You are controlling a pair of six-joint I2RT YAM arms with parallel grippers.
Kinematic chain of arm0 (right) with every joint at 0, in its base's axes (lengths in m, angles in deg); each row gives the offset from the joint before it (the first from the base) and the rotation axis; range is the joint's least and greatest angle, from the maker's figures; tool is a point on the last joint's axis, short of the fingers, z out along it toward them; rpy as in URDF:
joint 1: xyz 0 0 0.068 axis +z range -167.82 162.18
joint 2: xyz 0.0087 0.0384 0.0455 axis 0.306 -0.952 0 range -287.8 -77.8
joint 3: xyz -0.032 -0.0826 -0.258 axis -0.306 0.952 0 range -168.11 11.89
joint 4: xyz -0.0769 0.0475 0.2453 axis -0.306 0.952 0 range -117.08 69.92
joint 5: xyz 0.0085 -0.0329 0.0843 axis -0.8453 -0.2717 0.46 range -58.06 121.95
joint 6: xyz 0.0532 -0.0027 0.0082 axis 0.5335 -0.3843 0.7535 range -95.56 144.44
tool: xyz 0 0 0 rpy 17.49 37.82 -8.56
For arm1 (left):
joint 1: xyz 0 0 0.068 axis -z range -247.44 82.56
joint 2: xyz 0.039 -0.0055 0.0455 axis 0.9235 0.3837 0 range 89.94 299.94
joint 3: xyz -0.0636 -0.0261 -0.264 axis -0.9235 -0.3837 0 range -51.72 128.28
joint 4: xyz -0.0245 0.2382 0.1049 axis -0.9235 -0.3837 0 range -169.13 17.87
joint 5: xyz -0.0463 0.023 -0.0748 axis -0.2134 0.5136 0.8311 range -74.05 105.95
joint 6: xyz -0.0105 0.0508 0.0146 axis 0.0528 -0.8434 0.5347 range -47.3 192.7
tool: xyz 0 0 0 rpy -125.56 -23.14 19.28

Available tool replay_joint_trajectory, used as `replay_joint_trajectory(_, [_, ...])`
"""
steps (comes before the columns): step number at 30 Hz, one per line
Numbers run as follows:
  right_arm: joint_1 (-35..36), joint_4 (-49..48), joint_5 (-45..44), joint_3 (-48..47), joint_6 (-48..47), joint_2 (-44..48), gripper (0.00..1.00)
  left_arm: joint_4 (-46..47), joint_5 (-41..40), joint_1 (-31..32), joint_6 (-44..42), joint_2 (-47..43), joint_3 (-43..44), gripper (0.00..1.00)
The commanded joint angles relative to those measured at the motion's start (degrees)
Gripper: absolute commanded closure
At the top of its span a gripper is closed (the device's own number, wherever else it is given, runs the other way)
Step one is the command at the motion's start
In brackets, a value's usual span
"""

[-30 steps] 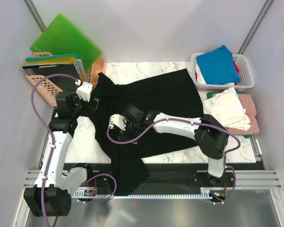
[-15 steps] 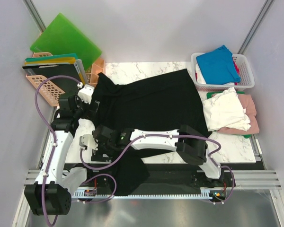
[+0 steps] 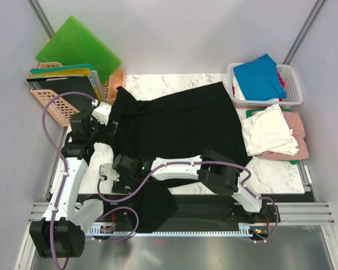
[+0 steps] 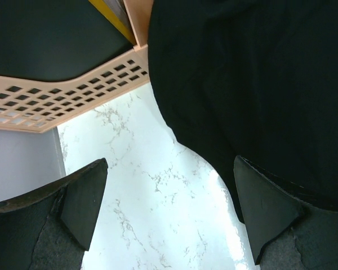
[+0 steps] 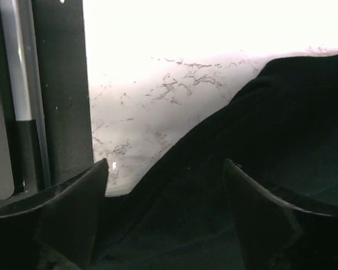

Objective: Fold and stack the t-shirts

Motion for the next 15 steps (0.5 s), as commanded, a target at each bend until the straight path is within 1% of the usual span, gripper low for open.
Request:
replay_joint_trajectory(1, [-0.03, -3.98, -1.69, 0.16, 1.42, -0.24, 0.13, 3.35, -0.93, -0.3, -2.07, -3.59, 2.21, 0.0])
replay_joint_trajectory(2, [0.06, -4.07, -1.6, 0.25, 1.68, -0.5, 0.16, 3.35, -1.11, -0.3, -3.12, -4.03, 2.47, 0.0])
replay_joint_trajectory(4, [0.06, -4.16, -1.17, 0.08, 1.86, -0.86, 0.25, 2.83, -1.9, -0.3, -4.0, -5.17, 3.17, 0.0])
replay_joint_trajectory(5, [-0.12, -4.24, -0.81, 0.16, 2.04, -1.03, 0.32, 2.65, -2.16, -0.3, -4.7, -5.44, 3.35, 0.0])
replay_joint_trajectory(6, [0.06, -4.51, -0.55, 0.16, 2.12, -1.03, 0.55, 2.3, -2.43, -0.3, -4.88, -5.79, 3.35, 0.0])
replay_joint_trajectory(8, [0.06, -4.77, 0.33, -0.01, 2.13, -1.12, 0.78, 2.12, -2.78, -0.3, -5.24, -6.32, 3.09, 0.0])
replay_joint_trajectory(9, [-0.03, -4.95, 0.42, -0.27, 1.95, -1.12, 0.97, 2.12, -3.13, -0.22, -5.24, -6.32, 2.74, 0.0])
replay_joint_trajectory(10, [-0.03, -4.95, 0.07, -0.54, 2.12, -1.3, 1.0, 2.12, -3.31, -0.3, -5.24, -6.4, 2.48, 0.0])
replay_joint_trajectory(15, [0.14, -4.68, -0.28, -1.86, 1.43, -1.82, 1.0, 2.91, -3.13, -0.3, -5.06, -5.97, 1.16, 0.0])
